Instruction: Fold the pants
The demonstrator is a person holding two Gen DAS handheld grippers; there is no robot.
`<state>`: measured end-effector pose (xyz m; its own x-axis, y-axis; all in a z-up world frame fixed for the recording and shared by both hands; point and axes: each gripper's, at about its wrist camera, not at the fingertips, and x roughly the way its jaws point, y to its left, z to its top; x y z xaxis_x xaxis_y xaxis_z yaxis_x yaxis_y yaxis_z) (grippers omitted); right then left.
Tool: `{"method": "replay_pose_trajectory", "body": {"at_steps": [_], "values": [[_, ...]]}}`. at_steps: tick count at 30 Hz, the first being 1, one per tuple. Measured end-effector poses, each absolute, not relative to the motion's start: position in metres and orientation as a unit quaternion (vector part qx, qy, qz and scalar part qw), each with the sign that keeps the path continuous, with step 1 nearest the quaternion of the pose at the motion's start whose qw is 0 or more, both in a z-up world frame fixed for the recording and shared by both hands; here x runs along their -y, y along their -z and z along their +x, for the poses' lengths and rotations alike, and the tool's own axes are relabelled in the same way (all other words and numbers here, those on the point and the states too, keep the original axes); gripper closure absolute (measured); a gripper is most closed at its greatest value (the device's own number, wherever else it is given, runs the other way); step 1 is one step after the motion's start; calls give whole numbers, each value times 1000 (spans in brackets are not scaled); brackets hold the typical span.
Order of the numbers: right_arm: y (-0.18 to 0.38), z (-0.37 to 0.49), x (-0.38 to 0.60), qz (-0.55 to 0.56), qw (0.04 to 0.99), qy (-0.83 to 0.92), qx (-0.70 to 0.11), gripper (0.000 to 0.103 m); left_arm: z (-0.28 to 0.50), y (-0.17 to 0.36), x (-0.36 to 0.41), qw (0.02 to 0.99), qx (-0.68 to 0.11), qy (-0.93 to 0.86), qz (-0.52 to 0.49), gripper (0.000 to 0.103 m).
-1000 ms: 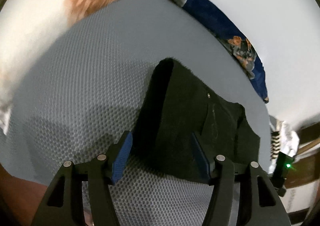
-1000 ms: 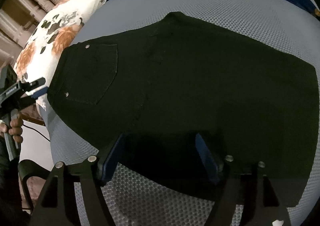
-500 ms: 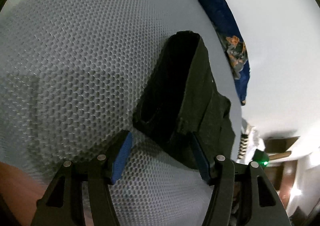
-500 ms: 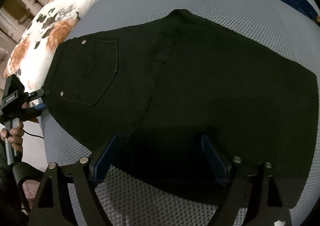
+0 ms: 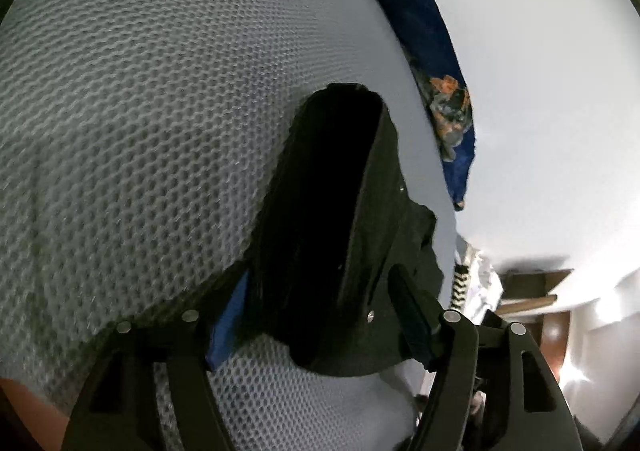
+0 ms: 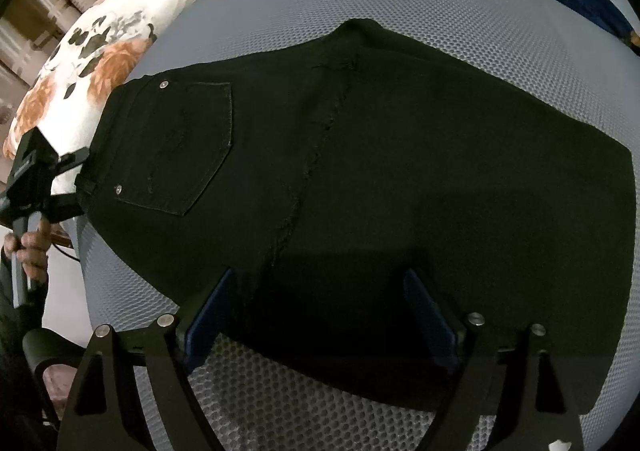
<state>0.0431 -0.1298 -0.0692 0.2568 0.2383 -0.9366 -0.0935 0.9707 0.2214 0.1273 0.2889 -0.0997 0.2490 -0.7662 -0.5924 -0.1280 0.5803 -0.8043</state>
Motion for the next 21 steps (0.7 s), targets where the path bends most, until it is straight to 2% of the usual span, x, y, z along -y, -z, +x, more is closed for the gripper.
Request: {"method": "replay_pose_trajectory", "body": {"at_steps": [8,18,21], "values": [[70,45,130,69,791,-104,-599,18,132,94,-256,683,-582,303,-322,35],[70,46,133,83,794,-105,-592,17,155,96,-240,684,-576,310,-323,36],[70,46,135,90,795,-107,-590,17,154,94,-239,706,-583,277,-292,57]]}}
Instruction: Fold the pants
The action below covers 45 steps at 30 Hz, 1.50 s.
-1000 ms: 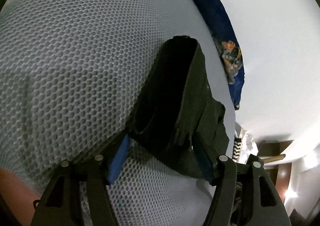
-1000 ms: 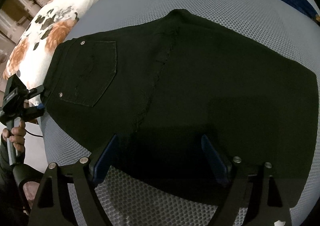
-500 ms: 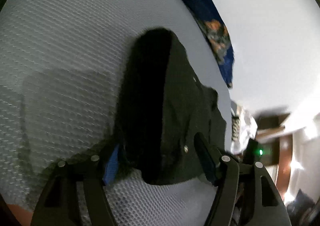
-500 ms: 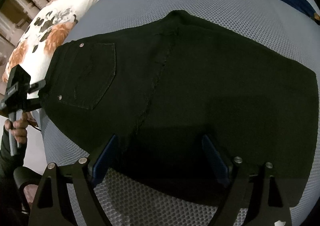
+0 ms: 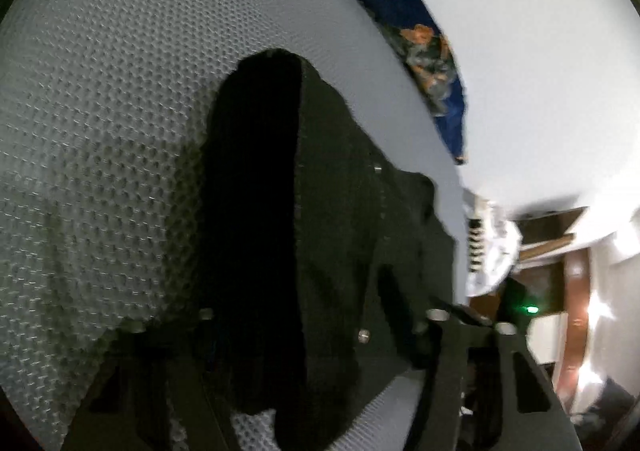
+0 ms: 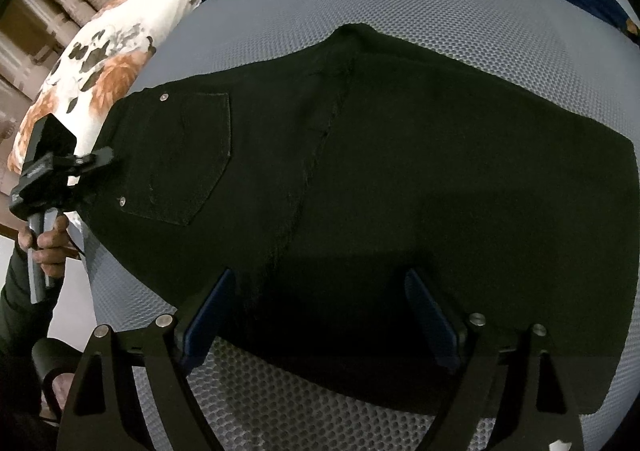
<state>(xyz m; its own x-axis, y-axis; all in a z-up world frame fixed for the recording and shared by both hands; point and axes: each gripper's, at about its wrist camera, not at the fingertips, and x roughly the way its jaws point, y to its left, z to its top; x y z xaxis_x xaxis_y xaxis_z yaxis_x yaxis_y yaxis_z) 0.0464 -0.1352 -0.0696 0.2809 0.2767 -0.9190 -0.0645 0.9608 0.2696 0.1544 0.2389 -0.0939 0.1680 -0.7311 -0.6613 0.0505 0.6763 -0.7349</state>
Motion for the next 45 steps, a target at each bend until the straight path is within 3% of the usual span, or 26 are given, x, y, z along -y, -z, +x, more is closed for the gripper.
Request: {"method": "replay_pose_trajectory", "body": {"at_steps": [2,8,16,26,35,45], "values": [[68,47,137,101,796,-107,-587,17,153,90,-235,715,-592,253,-273,69],[56,47,155,129,806,-104,-569,17,150,54,-211,746,-581,234,-225,81],[27,37,213,172,829,-66,-528,17,141,-8,-163,766,-538,274,-221,82],[-12,6,300,225,857,-7,-464,17,134,-44,-59,756,-513,357,-195,82],[-1,-14,351,283,861,26,-421,17,127,-33,51,721,-535,410,-162,82],[16,-15,371,307,853,31,-421,17,112,20,131,706,-582,395,-86,82]]}}
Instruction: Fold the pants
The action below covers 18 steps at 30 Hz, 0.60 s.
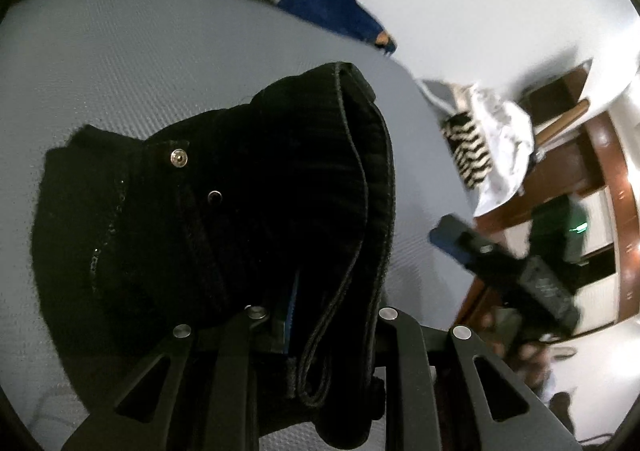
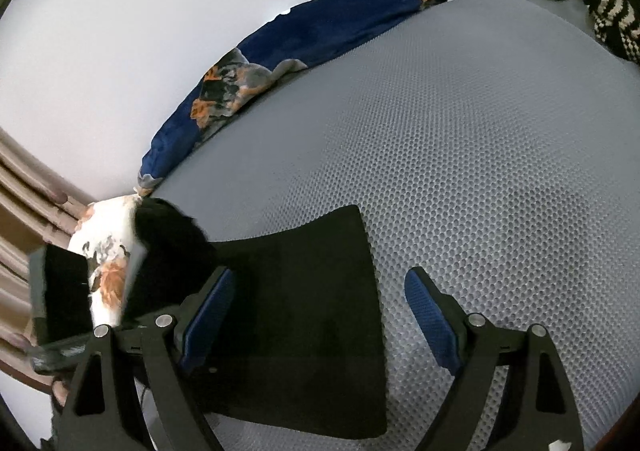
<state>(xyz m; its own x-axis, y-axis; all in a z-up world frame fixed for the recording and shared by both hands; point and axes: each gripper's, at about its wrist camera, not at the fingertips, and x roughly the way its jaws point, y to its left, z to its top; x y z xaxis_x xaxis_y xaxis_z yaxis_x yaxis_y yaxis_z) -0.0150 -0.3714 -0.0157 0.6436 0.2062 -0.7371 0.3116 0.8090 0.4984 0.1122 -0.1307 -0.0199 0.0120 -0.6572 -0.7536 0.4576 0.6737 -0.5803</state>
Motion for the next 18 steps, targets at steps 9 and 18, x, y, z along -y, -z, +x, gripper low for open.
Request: {"method": "replay_pose_trajectory", "body": {"at_steps": [9,18], "values": [[24,-15,369,312,847,25,-429,17,100,30,156,716,-587,375,-43,68],[34,-12,362,310,841,13,-443,17,88,-3,133,745,-536,392,-59,28]]}}
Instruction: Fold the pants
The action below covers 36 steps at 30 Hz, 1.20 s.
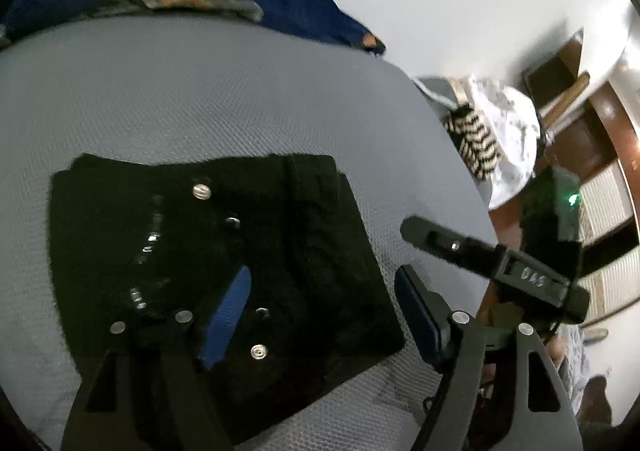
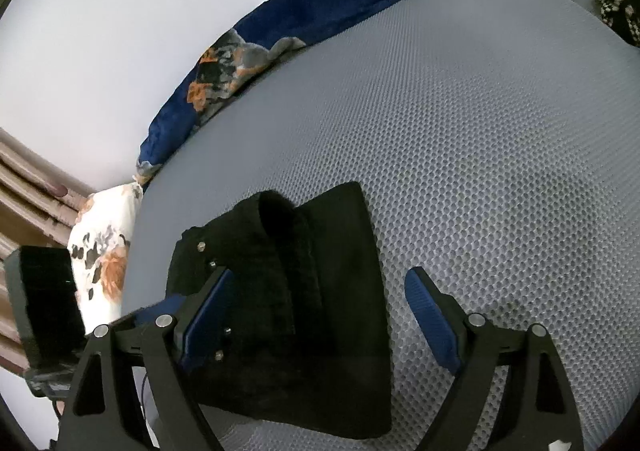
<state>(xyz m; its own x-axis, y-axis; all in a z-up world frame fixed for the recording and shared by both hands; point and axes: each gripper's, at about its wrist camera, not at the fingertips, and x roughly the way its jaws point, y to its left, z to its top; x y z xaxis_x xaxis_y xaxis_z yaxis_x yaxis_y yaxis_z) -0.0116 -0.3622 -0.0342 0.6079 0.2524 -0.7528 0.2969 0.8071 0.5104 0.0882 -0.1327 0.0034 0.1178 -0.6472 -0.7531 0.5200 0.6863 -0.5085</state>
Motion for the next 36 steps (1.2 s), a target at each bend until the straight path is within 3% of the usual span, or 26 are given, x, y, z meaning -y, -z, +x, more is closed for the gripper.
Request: {"method": "replay_pose_trajectory", "body": {"at_steps": [5,12,21,31,36], "values": [[41,-7,358,320,833,-29,-450,19,97,0,80,776,-531,332,-72,28],[64,15,355,320,809,-108,-482,35,102,13,23,814,-522,249,-59,28],[88,36,356,319,790,-168,-495,40,104,36,-11,819,-537,194,-53,28],[107,62,347,341,783,-216,-473,73,100,44,-5,812,-550,187,-50,28],[91,53,338,340,798,-195,-459,90,101,43,0,813,-550,186,-48,28]]}}
